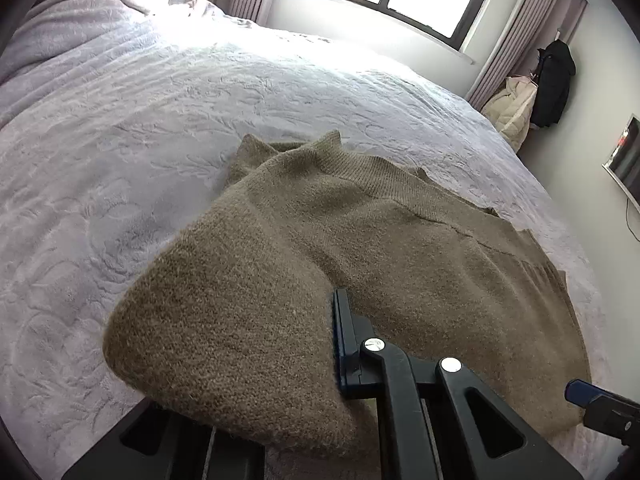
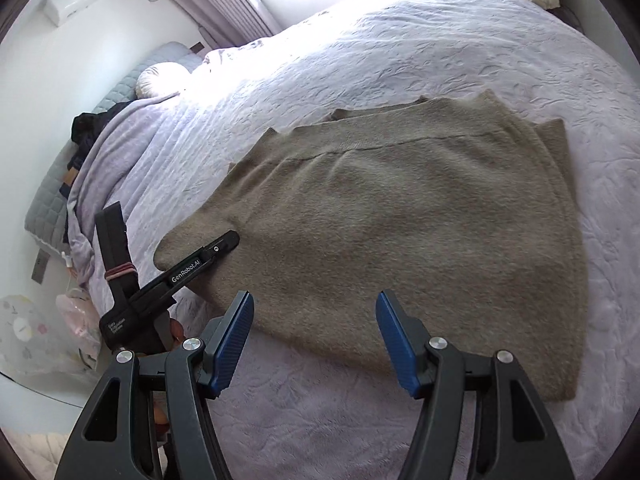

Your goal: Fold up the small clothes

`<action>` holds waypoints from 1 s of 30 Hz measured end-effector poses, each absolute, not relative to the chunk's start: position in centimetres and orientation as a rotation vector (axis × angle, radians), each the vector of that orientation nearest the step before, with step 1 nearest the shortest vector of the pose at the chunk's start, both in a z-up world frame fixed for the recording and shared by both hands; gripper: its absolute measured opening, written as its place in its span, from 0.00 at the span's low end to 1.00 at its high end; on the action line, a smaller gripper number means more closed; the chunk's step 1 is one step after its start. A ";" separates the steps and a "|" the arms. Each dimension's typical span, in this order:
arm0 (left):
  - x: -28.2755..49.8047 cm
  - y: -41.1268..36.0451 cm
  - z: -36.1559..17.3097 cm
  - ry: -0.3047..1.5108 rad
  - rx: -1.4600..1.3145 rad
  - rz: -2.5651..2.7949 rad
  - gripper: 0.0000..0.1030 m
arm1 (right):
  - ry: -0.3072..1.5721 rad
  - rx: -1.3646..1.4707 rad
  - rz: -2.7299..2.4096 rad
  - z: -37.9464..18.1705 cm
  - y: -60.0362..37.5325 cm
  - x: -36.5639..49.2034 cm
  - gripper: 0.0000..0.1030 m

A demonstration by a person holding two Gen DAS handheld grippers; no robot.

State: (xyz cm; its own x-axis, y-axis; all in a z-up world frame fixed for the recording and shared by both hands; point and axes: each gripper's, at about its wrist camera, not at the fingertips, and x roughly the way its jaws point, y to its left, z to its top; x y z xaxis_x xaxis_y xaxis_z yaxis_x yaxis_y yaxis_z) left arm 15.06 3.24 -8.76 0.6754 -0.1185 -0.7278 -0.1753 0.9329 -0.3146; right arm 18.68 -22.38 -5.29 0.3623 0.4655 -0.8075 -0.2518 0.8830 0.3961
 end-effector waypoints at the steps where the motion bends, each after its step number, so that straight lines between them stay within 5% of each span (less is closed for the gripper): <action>1: 14.9 2.8 -8.3 0.817 -0.353 0.044 0.12 | 1.109 0.227 0.471 -5.5 -22.3 18.7 0.65; 15: 11.6 -11.5 -4.4 0.505 0.395 -0.140 0.12 | 0.997 0.358 0.491 -1.4 -28.0 20.2 0.65; 19: 12.3 -12.9 -5.7 0.562 0.409 -0.190 0.12 | 1.060 0.381 0.585 -1.1 -27.5 23.9 0.76; 30: 13.1 -11.9 -6.4 0.612 0.353 -0.235 0.12 | 1.249 0.572 0.738 -9.1 -27.0 30.9 0.79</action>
State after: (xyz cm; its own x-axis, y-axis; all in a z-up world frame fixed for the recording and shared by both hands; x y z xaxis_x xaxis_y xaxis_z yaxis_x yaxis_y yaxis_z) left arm 13.06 -11.94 -6.40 0.7949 -0.1109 -0.5964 0.3171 0.9141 0.2527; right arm 30.94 -27.03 -9.12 0.1439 0.7639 -0.6291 -0.1828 0.6452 0.7418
